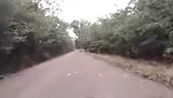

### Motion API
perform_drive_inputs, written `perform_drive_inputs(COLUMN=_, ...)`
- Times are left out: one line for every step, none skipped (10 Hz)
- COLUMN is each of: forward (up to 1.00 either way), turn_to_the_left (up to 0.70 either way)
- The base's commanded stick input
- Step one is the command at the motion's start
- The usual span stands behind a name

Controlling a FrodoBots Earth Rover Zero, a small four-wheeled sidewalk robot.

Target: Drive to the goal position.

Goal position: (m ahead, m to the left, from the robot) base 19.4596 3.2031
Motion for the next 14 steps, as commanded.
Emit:
perform_drive_inputs(forward=0.7, turn_to_the_left=0.0)
perform_drive_inputs(forward=0.7, turn_to_the_left=0.0)
perform_drive_inputs(forward=0.7, turn_to_the_left=0.0)
perform_drive_inputs(forward=0.7, turn_to_the_left=0.0)
perform_drive_inputs(forward=0.7, turn_to_the_left=0.0)
perform_drive_inputs(forward=0.7, turn_to_the_left=0.0)
perform_drive_inputs(forward=0.7, turn_to_the_left=0.0)
perform_drive_inputs(forward=0.7, turn_to_the_left=0.0)
perform_drive_inputs(forward=0.7, turn_to_the_left=0.0)
perform_drive_inputs(forward=0.7, turn_to_the_left=0.0)
perform_drive_inputs(forward=0.7, turn_to_the_left=0.0)
perform_drive_inputs(forward=0.7, turn_to_the_left=0.0)
perform_drive_inputs(forward=0.7, turn_to_the_left=0.0)
perform_drive_inputs(forward=0.7, turn_to_the_left=0.0)
